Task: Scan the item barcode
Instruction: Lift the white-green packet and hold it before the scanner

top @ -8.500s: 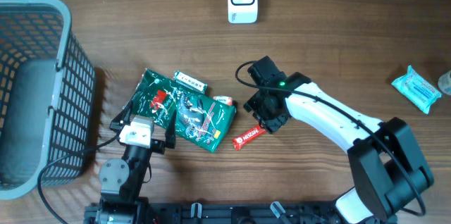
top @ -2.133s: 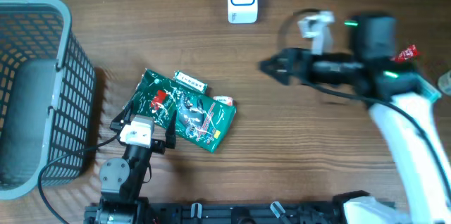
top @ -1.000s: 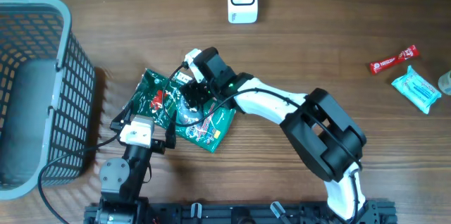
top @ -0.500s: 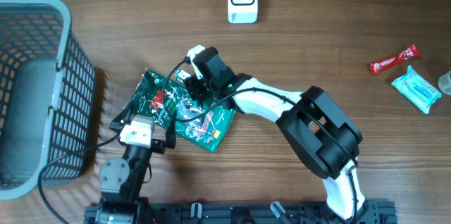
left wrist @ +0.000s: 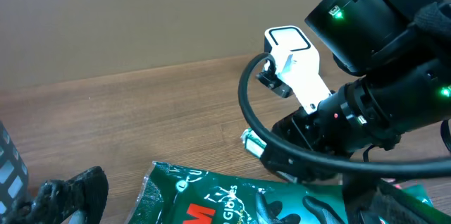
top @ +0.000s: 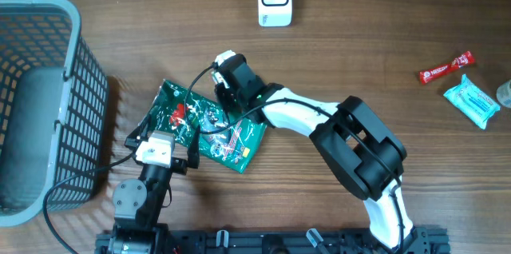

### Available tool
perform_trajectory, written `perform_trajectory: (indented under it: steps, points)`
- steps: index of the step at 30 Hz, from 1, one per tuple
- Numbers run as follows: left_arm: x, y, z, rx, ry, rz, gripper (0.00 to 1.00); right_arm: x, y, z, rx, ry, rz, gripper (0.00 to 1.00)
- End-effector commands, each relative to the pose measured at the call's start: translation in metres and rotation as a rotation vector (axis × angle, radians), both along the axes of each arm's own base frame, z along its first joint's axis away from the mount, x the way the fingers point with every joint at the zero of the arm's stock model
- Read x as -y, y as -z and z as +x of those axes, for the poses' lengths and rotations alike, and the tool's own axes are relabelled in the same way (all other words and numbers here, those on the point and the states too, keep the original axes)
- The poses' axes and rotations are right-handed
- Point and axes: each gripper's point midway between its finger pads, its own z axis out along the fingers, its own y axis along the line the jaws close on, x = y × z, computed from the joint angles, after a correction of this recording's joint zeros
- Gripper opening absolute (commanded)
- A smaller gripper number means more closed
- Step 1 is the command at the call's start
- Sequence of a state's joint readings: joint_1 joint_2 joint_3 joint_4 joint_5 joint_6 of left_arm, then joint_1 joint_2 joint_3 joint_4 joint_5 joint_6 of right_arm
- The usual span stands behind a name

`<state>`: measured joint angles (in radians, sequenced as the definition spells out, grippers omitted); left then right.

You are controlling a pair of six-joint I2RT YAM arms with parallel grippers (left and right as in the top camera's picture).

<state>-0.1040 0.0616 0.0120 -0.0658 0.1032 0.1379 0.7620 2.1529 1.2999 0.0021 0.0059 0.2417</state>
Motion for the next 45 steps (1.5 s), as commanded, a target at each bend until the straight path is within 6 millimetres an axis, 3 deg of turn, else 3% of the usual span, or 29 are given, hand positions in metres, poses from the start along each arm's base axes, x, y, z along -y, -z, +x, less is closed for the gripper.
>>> perform_trajectory:
  steps: [1,5,8,9,13,15,16,22,25,29,30,33,45]
  points:
    - [0.003,0.003,-0.001,-0.002,0.018,0.011,1.0,0.025,0.008,0.014,-0.041,0.085,-0.062,0.31]
    - [0.003,0.003,-0.001,-0.002,0.018,0.011,1.0,0.07,-0.002,0.02,-0.118,0.162,-0.137,0.3]
    - [0.003,0.003,-0.001,-0.002,0.018,0.011,1.0,0.12,-0.008,0.023,-0.191,0.242,-0.194,0.26]
    - [0.003,0.003,-0.001,-0.002,0.018,0.011,1.0,0.147,-0.01,0.023,-0.238,0.29,-0.222,0.25]
    - [0.003,0.003,-0.001,-0.002,0.018,0.011,1.0,0.199,-0.006,0.01,-0.358,0.37,-0.292,0.25]
    - [0.003,0.003,-0.001,-0.002,0.018,0.011,1.0,0.224,-0.002,0.001,-0.424,0.411,-0.324,0.34]
    - [0.003,0.003,-0.001,-0.002,0.018,0.011,1.0,0.233,-0.001,-0.002,-0.449,0.428,-0.333,0.45]
    - [0.003,0.003,-0.001,-0.002,0.018,0.011,1.0,0.24,-0.002,-0.004,-0.467,0.421,-0.337,0.71]
    - [0.003,0.003,-0.001,-0.002,0.018,0.011,1.0,0.239,-0.004,-0.001,-0.455,0.421,-0.329,1.0]
    - [0.003,0.003,-0.001,-0.002,0.018,0.011,1.0,0.235,-0.006,0.011,-0.41,0.424,-0.302,1.0]
    - [0.003,0.003,-0.001,-0.002,0.018,0.011,1.0,0.233,-0.007,0.015,-0.394,0.426,-0.292,0.97]
    - [0.003,0.003,-0.001,-0.002,0.018,0.011,1.0,0.231,-0.008,0.021,-0.384,0.465,-0.261,0.71]
    - [0.003,0.003,-0.001,-0.003,0.018,0.011,1.0,0.236,-0.004,0.006,-0.442,0.477,-0.286,0.32]
